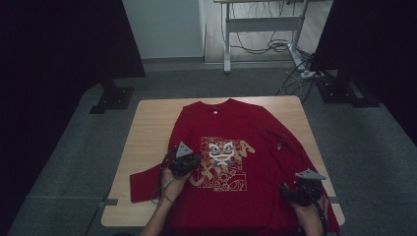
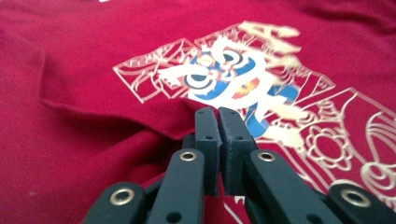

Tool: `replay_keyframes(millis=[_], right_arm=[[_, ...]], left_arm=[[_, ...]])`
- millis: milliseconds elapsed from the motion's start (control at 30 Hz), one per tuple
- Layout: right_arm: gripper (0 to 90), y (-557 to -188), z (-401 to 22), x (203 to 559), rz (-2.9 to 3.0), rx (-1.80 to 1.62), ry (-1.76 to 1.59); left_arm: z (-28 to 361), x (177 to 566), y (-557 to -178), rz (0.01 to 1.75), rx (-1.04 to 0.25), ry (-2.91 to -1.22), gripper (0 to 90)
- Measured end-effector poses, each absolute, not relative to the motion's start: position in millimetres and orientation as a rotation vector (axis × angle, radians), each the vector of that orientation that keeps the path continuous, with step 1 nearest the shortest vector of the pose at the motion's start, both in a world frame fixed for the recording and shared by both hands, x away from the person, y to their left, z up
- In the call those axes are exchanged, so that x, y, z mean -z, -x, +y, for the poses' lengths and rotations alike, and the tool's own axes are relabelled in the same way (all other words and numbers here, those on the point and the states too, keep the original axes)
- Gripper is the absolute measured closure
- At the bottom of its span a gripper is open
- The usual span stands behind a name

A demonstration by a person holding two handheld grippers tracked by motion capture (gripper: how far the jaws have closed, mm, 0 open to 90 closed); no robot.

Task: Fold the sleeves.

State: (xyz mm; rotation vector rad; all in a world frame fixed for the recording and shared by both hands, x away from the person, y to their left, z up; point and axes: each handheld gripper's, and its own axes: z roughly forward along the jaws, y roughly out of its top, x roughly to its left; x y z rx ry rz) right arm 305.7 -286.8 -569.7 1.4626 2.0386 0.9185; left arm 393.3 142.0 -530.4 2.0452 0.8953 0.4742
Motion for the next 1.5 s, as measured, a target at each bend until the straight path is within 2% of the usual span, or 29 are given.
replay_keyframes(millis=[367,467,533,567,600,667,700,767,800,867,900,933,1167,1500], right_arm=[[2.5,-305.7,-286.8,569.7,2.039,-0.918,-1.463],[2.5,-305.9,-286.7,569.6,2.041,-0.919,-1.461],[2.5,-305.9,-286.7,569.6,2.041,-0.919,-1.461],[2.5,-306.0,-286.7,569.6,2.041,-0.919,-1.461],[2.5,-306.0,-286.7,569.6,2.041,-0.919,-1.461],[2.5,-306.0,-286.7,569.6,2.042,-0.919,-1.461],[2.5,-306.0,-286.7,569.6,2.041,-0.919,-1.461],[2.5,-305.9,-286.7,569.6,2.041,-0.919,-1.461],[2.5,-305.9,-286.7,569.6,2.041,-0.919,-1.461],[2.5,-306.0,-286.7,569.6,2.041,-0.919,-1.461],[2.5,-306.0,-286.7,569.6,2.042,-0.919,-1.461],[2.5,-306.0,-286.8,569.6,2.042,-0.919,-1.461],[2.5,-305.9,-286.7,569.6,2.042,-0.919,-1.461],[2.5,-305.9,-286.7,569.7,2.041,-0.919,-1.461]], left_arm=[[144.0,548.7,-398.9,0.954,-0.46,-2.077,85.6],[143.7,548.8,-399.2,0.956,-0.455,-2.077,73.9],[142.2,548.8,-398.8,0.965,-0.467,-2.082,73.9],[141.6,548.5,-398.9,0.964,-0.464,-2.088,57.3],[141.6,548.5,-398.9,0.964,-0.464,-2.088,51.8],[140.8,546.5,-397.7,0.962,-0.472,-2.091,51.8],[141.0,545.5,-397.6,0.962,-0.461,-2.088,40.3],[140.8,543.0,-396.7,0.965,-0.468,-2.089,37.7],[140.8,543.0,-396.7,0.965,-0.468,-2.089,32.1],[140.8,543.0,-396.7,0.965,-0.468,-2.089,32.1],[143.4,535.9,-393.8,0.971,-0.495,-2.079,27.1],[144.7,534.0,-393.1,0.974,-0.498,-2.074,25.6],[153.8,524.4,-390.1,0.993,-0.509,-2.051,21.7],[169.9,520.4,-387.0,1.032,-0.534,-2.042,23.5]])
